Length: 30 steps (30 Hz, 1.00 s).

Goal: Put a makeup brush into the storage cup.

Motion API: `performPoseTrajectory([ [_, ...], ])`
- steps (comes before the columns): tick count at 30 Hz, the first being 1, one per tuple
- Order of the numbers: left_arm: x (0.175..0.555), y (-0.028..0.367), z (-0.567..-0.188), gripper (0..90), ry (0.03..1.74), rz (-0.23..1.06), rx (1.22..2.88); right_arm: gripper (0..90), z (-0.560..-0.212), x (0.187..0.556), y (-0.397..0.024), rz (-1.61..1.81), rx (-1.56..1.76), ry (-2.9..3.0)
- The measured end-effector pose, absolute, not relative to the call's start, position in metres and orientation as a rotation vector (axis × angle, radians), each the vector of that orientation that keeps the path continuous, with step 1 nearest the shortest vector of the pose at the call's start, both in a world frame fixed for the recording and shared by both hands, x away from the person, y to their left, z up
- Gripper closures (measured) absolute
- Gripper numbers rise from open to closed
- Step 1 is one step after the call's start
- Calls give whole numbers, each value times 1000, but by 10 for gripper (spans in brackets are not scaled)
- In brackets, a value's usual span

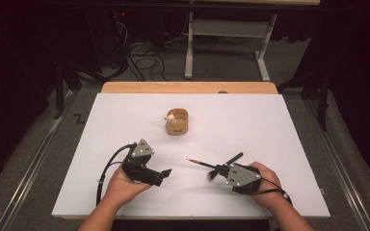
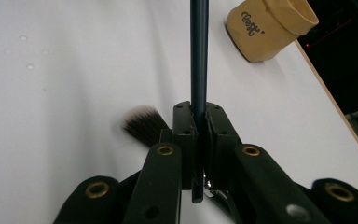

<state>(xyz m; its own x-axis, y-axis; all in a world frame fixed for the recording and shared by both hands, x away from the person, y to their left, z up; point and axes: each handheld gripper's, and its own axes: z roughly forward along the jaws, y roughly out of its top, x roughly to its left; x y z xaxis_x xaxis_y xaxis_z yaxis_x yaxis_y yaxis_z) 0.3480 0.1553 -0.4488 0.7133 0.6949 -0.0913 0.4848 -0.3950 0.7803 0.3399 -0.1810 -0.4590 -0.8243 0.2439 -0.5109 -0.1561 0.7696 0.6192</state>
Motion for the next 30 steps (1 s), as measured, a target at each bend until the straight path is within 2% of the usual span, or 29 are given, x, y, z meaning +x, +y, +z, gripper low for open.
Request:
performPoseTrajectory([
  [30,337,164,-468,71,874,359,1887,859,-452,337,-184,1323,401,2357],
])
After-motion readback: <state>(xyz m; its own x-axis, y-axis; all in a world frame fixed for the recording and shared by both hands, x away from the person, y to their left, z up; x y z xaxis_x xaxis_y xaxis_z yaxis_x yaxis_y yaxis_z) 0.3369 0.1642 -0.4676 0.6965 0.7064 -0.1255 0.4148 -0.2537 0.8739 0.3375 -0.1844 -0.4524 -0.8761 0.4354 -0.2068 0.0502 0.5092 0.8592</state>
